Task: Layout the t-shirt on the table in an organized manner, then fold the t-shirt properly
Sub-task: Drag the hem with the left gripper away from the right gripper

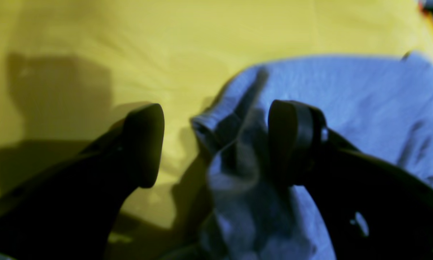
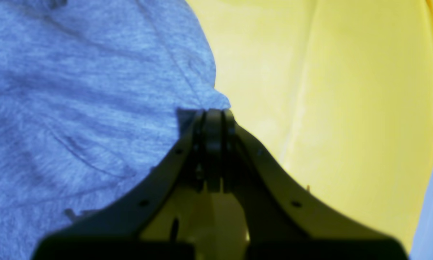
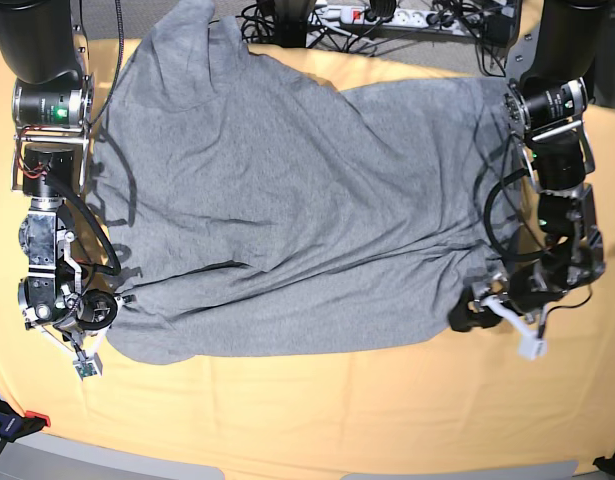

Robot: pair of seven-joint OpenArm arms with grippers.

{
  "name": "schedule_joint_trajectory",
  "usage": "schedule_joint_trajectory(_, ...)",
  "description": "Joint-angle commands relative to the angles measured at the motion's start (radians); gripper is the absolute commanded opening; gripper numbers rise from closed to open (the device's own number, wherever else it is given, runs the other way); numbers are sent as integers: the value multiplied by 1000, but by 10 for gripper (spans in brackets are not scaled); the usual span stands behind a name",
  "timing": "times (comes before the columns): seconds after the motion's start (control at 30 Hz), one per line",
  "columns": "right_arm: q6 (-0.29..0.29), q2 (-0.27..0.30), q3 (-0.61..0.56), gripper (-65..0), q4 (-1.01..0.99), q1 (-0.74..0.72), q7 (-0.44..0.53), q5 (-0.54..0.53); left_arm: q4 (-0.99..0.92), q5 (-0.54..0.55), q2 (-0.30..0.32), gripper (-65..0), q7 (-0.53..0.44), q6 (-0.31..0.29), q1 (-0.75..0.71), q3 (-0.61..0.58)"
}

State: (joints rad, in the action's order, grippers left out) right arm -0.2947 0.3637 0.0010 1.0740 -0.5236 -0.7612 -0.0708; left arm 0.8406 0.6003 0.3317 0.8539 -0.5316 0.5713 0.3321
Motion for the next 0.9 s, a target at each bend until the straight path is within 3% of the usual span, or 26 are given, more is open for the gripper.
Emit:
schedule_joint_trajectory(0.0, 7, 16, 5, -650, 16, -34, 16, 1, 16, -1, 0, -194, -26, -9, 33, -16)
schedule_joint_trajectory(0.27, 7, 16, 5, -650, 16, -35, 16, 1, 16, -134, -38, -194, -130, 111, -24, -64)
schedule_joint_trajectory(0.43, 7, 17, 5, -650, 17, -40, 16, -3, 16, -131, -38, -201, -155, 103, -54, -63)
schedule_joint_trajectory(0.47, 7, 16, 5, -650, 17, -40, 17, -3, 16, -129, -38, -237, -154, 102, -53, -63)
schedule_joint_trajectory(0.5, 7, 16, 5, -650, 17, -40, 18, -3, 16, -129, -38, -312, -154, 102, -53, -63)
schedule_joint_trajectory(0.6, 6, 16, 5, -650, 17, -40, 19, -3, 16, -128, -35, -642, -150, 98, -41, -63)
schedule_joint_trajectory(0.67, 6, 16, 5, -650, 17, -40, 19, -3, 16, -124, -31, -650, -149, 80, -26, -63)
schedule_joint_trajectory(0.87, -25, 16, 5, -650, 17, -39, 21, -3, 16, -40, -27, -650, -146, -81, 51, -63)
